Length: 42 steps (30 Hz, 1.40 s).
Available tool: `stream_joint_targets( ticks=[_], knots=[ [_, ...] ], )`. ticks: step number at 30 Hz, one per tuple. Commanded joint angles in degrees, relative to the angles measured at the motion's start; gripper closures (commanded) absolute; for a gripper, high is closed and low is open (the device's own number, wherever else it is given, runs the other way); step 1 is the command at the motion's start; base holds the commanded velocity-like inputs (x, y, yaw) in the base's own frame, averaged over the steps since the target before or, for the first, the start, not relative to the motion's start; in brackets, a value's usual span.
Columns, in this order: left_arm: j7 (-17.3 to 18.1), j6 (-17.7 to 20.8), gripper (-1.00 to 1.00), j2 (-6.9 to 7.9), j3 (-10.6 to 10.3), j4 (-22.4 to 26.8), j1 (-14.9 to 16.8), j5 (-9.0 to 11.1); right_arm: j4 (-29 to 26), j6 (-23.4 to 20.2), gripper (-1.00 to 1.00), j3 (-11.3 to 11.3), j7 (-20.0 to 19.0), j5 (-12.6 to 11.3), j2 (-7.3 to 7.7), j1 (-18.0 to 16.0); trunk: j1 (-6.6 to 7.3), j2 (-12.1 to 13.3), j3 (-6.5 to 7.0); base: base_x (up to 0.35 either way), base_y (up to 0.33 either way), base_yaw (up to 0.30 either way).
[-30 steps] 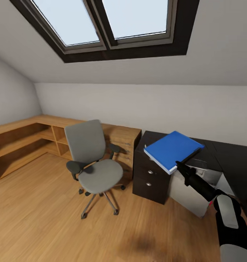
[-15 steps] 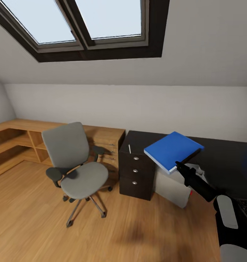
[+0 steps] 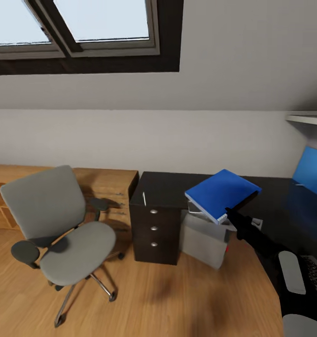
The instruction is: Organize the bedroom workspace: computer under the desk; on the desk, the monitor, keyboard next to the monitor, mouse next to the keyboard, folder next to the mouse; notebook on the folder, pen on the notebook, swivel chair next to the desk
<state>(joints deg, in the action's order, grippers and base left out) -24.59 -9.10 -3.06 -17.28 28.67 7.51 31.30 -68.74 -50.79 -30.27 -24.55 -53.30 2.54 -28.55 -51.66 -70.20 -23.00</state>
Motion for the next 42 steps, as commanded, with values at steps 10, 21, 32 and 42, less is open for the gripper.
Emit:
stream_joint_targets(
  ticks=[10,21,32,42],
  knots=[
    [1.8,-10.4,-1.00,1.94,0.2,-15.6,0.1,1.3,1.3,2.9,1.00,0.0,-0.3,0.3,-0.16,-0.1,-0.03,0.0,-0.06,0.324,0.012,-0.300],
    [2.3,-14.1,-1.00,4.34,0.3,-17.6,0.1,1.9,1.8,3.1,1.00,0.0,-0.3,0.2,-0.17,-0.1,-0.03,0.0,-0.06,0.210,0.151,-0.165],
    [2.4,-14.0,-1.00,4.28,0.2,-17.6,0.1,3.4,4.1,3.2,1.00,0.0,-1.5,-0.2,-0.56,0.0,-0.03,0.0,-0.14,0.063,0.050,-0.015],
    [4.9,-14.0,-1.00,4.02,0.0,-17.6,0.1,3.2,6.6,3.3,1.00,-0.3,-1.7,-0.1,-0.20,0.0,-0.03,0.0,-0.14,0.298,0.000,0.000]
  ],
)
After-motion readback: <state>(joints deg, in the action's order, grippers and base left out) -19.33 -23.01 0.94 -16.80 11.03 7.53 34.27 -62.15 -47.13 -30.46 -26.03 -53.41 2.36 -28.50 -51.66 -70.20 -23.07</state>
